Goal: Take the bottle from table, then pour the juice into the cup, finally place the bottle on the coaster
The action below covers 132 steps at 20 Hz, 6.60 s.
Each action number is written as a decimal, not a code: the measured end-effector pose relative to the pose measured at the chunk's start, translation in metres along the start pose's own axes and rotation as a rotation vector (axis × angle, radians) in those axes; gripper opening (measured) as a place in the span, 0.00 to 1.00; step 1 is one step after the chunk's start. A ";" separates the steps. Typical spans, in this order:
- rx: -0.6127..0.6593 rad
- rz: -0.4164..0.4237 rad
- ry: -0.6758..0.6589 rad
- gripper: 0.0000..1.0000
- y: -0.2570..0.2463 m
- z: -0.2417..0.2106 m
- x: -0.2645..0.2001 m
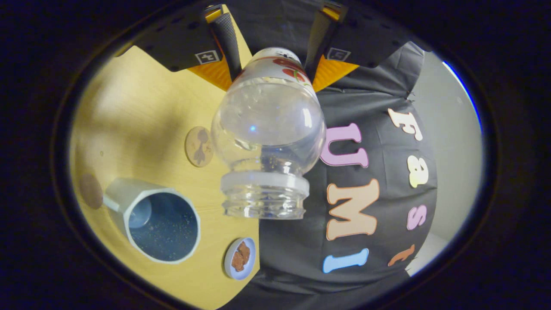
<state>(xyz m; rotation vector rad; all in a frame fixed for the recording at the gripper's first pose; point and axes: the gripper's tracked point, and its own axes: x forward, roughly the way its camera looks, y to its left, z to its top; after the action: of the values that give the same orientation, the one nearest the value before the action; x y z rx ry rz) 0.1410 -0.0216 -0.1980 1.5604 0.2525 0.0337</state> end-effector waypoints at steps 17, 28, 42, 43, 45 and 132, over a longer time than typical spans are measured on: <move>0.178 0.028 -0.021 0.75 0.013 0.013 0.003; 0.251 0.035 -0.036 0.75 0.019 0.022 0.002; 0.345 0.075 -0.045 0.74 0.036 0.029 0.001; 0.351 0.077 -0.041 0.74 0.038 0.026 0.000; 0.361 0.076 -0.033 0.74 0.040 0.024 -0.002; -0.758 -0.499 -0.274 0.75 -0.037 0.053 -0.005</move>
<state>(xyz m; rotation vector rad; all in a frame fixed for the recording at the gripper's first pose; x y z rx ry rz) 0.1410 -0.0749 -0.2344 0.7079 0.3542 -0.4269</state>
